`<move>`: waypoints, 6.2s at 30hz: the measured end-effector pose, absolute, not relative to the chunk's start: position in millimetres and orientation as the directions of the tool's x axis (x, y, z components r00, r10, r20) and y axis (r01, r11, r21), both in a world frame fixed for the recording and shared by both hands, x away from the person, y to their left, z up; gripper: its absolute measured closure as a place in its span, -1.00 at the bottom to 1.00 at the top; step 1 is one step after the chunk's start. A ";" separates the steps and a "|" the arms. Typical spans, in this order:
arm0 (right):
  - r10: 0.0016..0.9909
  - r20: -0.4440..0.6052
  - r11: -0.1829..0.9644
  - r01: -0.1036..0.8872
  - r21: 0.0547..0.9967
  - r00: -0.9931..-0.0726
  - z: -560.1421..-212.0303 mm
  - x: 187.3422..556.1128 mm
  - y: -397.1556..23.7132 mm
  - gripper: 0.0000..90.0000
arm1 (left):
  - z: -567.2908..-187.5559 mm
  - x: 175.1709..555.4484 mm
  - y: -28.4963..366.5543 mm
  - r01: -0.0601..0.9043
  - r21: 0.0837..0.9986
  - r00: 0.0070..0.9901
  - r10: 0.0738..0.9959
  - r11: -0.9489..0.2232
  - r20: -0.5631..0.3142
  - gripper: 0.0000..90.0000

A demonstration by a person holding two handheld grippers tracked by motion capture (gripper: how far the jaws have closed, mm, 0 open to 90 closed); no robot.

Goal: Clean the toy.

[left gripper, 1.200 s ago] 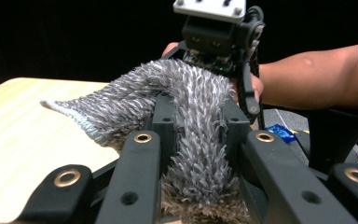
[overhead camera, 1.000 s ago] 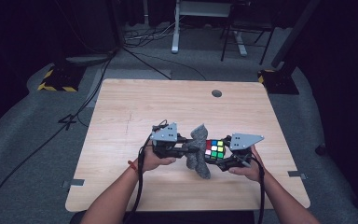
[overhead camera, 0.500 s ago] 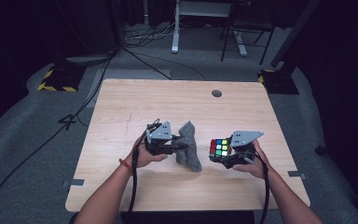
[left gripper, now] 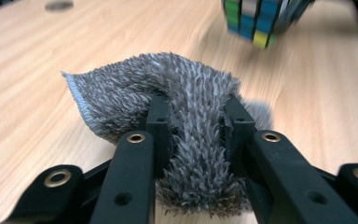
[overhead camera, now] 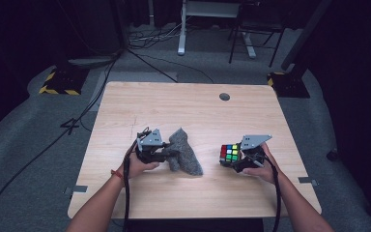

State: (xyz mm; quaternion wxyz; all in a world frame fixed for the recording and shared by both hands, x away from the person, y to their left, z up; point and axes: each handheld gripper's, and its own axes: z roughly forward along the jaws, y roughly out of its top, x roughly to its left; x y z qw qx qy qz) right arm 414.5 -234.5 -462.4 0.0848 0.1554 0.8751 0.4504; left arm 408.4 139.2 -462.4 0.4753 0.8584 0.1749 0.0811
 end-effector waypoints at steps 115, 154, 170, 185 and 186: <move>0.575 -0.140 0.614 0.312 0.725 -0.806 -467.2 380.2 -292.7 -0.59 | -475.9 355.6 182.1 0.312 0.629 0.804 0.551 -0.712 0.224 -0.63; 0.793 -0.003 0.415 0.537 0.734 -0.609 -503.6 345.2 -397.8 -0.68 | -504.0 339.4 237.8 0.509 0.692 0.719 0.694 -0.512 -0.015 -0.64; 0.800 0.000 0.406 0.542 0.735 -0.600 -503.7 346.9 -396.9 -0.68 | -504.0 339.4 238.0 0.509 0.691 0.720 0.694 -0.513 -0.016 -0.64; 0.801 0.000 0.406 0.543 0.735 -0.599 -503.7 346.9 -396.8 -0.68 | -504.0 339.4 238.0 0.509 0.691 0.720 0.694 -0.513 -0.015 -0.64; 0.801 0.000 0.406 0.543 0.735 -0.599 -503.7 346.9 -396.8 -0.68 | -504.0 339.4 238.0 0.509 0.691 0.720 0.694 -0.513 -0.016 -0.64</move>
